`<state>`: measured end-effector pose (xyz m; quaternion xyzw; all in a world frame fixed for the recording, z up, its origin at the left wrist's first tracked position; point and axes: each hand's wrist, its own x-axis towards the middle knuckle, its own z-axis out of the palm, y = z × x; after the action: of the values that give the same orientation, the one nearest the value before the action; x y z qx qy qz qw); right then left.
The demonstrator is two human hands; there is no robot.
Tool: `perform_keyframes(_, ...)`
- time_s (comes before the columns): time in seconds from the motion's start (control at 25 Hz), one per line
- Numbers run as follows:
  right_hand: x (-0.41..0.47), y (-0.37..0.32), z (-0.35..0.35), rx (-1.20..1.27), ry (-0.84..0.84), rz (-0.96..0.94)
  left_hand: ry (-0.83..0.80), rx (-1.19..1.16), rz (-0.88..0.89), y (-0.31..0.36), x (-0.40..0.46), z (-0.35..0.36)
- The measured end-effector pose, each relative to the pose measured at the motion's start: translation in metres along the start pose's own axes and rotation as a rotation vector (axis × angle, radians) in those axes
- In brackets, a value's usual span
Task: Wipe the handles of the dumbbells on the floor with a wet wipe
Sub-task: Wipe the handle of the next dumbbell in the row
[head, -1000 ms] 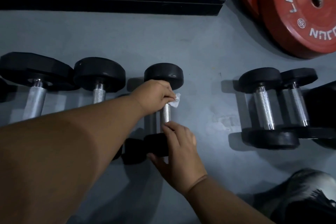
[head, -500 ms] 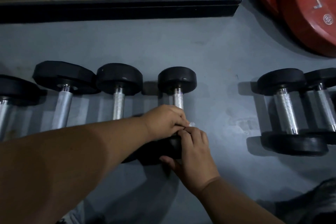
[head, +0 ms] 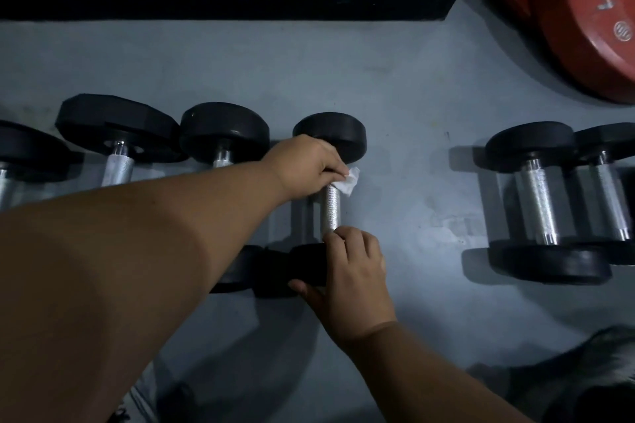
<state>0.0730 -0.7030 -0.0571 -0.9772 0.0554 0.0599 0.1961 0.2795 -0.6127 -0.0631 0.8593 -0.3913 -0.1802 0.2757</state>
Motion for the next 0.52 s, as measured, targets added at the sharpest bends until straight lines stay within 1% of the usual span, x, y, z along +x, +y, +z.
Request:
perform_keyframes(0.12, -0.001, -0.002, 0.002, -0.018, 0.01, -0.005, 0.011, 0.03, -0.012, -0.001, 0.0, -0.001)
perform_keyframes(0.28, 0.001, -0.004, 0.003, -0.029, 0.021, -0.01, 0.025, 0.012, 0.04, 0.002, -0.012, 0.002)
perform_keyframes(0.4, 0.0, -0.002, 0.004, -0.037, 0.027, -0.018, -0.043, 0.001, 0.099, 0.01, -0.03, 0.009)
perform_keyframes(0.52, 0.001, -0.003, 0.005, -0.023, 0.034, -0.015, -0.162, 0.007, 0.146, 0.018, -0.044, 0.018)
